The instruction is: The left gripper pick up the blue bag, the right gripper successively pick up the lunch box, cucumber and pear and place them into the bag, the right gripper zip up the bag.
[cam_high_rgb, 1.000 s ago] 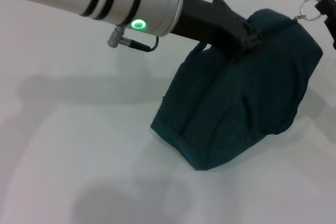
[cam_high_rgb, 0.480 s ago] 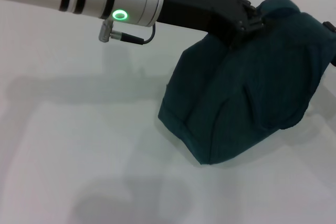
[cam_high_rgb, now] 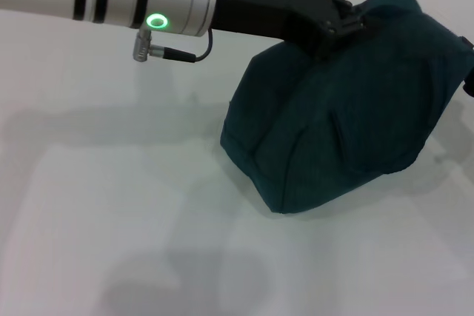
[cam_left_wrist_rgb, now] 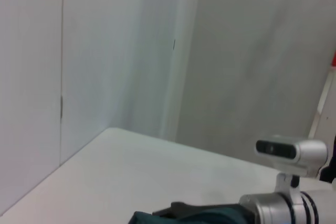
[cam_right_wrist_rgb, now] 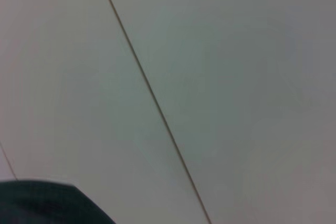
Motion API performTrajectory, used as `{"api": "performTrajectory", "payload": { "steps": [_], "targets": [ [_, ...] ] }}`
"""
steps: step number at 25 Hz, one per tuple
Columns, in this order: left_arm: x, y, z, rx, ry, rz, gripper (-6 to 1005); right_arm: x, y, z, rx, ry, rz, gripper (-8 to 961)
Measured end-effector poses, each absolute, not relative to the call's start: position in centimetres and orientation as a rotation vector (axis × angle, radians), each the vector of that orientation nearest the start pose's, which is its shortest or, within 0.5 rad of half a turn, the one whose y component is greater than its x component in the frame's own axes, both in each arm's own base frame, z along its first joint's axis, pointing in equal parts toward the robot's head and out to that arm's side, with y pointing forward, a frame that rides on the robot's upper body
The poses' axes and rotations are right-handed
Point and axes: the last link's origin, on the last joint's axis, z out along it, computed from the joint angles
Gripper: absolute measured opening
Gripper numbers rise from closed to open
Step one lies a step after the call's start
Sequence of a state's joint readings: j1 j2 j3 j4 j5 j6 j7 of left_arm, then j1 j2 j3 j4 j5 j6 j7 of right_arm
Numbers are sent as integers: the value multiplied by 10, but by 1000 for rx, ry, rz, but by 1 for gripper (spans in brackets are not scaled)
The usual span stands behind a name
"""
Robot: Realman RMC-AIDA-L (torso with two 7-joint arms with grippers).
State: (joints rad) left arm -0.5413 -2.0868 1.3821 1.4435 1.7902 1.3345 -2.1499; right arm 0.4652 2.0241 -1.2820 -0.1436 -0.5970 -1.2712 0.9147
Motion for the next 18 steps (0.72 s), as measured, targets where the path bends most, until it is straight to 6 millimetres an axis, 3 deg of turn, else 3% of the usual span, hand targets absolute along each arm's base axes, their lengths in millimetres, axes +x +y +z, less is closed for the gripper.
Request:
{"api": "performTrajectory", "payload": {
  "steps": [6, 18],
  "targets": [
    [-68, 343, 7, -2886, -398, -650, 58, 309, 338, -1, -1889, 845, 1091, 1],
    [-81, 353, -1, -2848, -444, -649, 57, 300, 330, 3, -1921, 784, 1181, 96]
  ]
}}
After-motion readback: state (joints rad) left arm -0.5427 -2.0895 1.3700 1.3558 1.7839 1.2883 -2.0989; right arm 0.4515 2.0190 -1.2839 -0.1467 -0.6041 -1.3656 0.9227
